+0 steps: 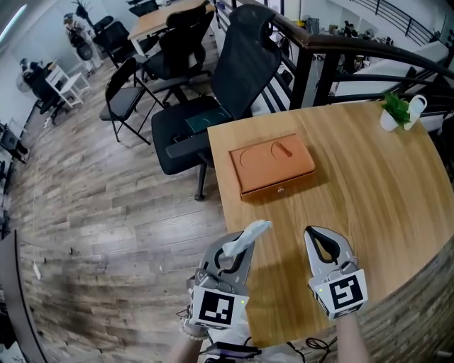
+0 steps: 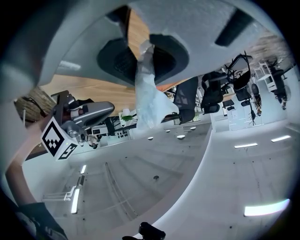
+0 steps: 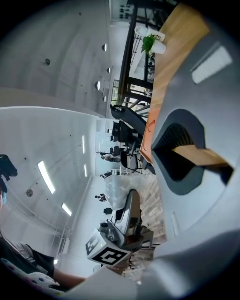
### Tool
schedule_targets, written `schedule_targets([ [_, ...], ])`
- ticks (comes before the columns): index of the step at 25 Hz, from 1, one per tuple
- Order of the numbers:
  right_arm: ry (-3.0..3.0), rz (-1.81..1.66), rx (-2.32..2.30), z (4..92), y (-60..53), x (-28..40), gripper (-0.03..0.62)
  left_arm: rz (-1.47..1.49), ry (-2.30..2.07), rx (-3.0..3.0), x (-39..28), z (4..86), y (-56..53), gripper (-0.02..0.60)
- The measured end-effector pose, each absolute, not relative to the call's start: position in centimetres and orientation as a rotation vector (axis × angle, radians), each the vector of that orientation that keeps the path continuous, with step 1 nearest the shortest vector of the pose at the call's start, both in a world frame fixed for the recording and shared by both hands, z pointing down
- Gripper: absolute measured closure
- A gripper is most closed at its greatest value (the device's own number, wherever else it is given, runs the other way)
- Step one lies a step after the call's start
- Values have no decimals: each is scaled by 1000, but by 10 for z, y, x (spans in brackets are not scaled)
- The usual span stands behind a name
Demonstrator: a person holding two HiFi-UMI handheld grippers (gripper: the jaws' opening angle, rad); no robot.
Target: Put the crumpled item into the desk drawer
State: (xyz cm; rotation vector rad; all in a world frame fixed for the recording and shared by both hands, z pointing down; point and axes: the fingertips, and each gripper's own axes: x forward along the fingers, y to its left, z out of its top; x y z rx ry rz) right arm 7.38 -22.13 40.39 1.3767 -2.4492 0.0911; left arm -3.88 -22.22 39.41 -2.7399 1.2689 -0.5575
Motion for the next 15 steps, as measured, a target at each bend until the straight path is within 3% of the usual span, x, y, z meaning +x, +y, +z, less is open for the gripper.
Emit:
schedule_targets([
  [15,-2416,207,1429,461,-303,69,591,-610,1302,-2786,-42,447,-286,529],
])
